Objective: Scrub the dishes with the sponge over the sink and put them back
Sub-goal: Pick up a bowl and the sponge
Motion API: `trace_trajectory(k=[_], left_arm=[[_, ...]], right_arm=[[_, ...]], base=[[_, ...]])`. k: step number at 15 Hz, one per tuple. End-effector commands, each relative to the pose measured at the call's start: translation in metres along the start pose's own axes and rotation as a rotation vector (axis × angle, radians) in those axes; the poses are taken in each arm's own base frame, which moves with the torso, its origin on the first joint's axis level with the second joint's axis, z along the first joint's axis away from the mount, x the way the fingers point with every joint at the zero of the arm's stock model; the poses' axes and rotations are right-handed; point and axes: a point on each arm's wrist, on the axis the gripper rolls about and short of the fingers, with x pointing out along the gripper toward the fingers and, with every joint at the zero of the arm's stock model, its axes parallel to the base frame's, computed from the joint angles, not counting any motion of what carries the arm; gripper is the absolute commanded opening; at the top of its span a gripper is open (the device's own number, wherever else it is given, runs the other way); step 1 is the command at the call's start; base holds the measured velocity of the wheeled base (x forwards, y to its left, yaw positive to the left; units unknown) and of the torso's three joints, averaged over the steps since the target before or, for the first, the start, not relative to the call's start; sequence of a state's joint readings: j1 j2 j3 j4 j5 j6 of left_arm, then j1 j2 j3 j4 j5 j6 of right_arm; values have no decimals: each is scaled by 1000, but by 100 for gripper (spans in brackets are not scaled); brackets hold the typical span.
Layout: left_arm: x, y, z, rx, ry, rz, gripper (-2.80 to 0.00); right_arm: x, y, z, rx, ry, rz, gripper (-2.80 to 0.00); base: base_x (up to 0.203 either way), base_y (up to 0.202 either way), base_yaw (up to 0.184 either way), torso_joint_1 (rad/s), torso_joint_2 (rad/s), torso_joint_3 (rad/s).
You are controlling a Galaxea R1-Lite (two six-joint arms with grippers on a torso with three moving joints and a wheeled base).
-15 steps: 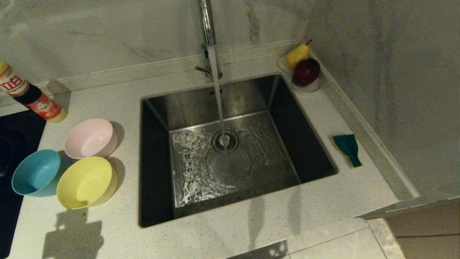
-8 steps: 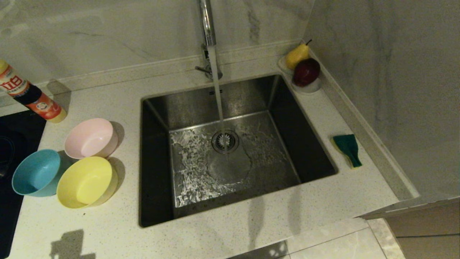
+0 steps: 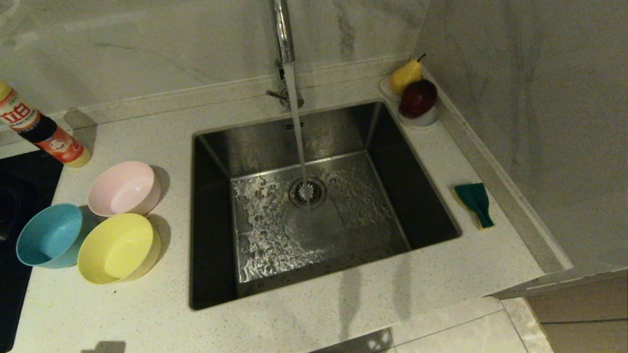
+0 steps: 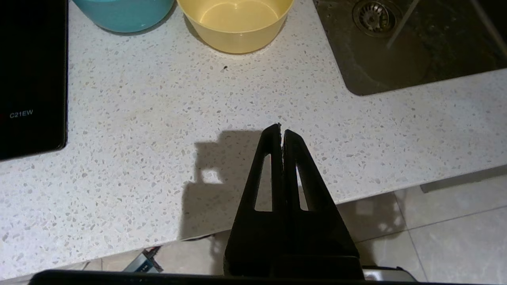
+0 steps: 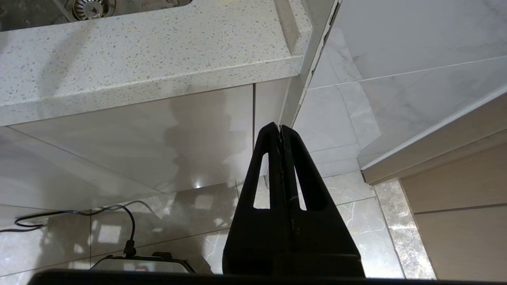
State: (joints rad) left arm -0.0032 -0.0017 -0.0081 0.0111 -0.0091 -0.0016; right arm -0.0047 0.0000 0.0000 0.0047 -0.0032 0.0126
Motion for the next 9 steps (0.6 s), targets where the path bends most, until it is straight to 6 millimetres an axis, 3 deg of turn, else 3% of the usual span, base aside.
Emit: trace_trajectory(k=[1,9], left_arm=[[1,0,-1,-6,8,2,-280],[1,0,-1,-8,8,2,-280]], right_arm=[[0,0,0,0,0,0,-280],[0,0,-1,-17,5,0,-280]], base=[[0,0,0,0,0,0],[0,0,0,0,0,0]])
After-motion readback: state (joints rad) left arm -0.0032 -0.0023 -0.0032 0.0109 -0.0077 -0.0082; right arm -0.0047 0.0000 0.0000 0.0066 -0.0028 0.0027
